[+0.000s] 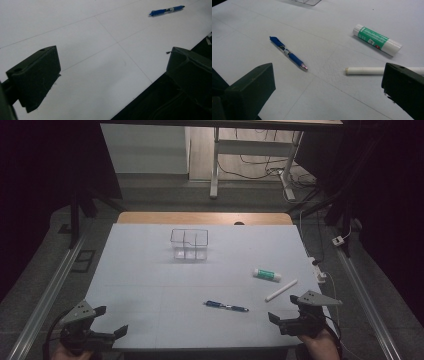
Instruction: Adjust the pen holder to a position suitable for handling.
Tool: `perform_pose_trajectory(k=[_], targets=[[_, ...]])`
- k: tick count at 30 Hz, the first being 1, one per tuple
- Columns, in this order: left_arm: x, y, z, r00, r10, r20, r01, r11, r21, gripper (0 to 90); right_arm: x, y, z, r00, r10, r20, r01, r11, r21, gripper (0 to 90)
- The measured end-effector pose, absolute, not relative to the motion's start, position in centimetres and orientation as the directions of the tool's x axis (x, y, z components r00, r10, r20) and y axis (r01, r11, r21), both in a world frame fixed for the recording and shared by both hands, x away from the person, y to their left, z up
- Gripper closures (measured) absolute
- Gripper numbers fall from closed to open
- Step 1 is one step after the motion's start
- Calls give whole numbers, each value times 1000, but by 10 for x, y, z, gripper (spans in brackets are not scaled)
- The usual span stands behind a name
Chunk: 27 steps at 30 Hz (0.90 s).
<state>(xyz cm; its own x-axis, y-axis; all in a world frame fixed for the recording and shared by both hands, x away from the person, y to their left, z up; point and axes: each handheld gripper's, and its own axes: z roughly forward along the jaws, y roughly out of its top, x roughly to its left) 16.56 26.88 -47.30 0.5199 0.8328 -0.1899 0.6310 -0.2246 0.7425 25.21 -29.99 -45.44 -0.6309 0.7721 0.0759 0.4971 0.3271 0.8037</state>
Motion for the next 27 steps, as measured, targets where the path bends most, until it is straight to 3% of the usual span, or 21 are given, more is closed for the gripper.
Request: perform_pose_trajectory(k=[27], targets=[[172,267,-474,510,841,-179,636,-230,736,0,251,-298,-455,-627,777,56,500,346,794,0]])
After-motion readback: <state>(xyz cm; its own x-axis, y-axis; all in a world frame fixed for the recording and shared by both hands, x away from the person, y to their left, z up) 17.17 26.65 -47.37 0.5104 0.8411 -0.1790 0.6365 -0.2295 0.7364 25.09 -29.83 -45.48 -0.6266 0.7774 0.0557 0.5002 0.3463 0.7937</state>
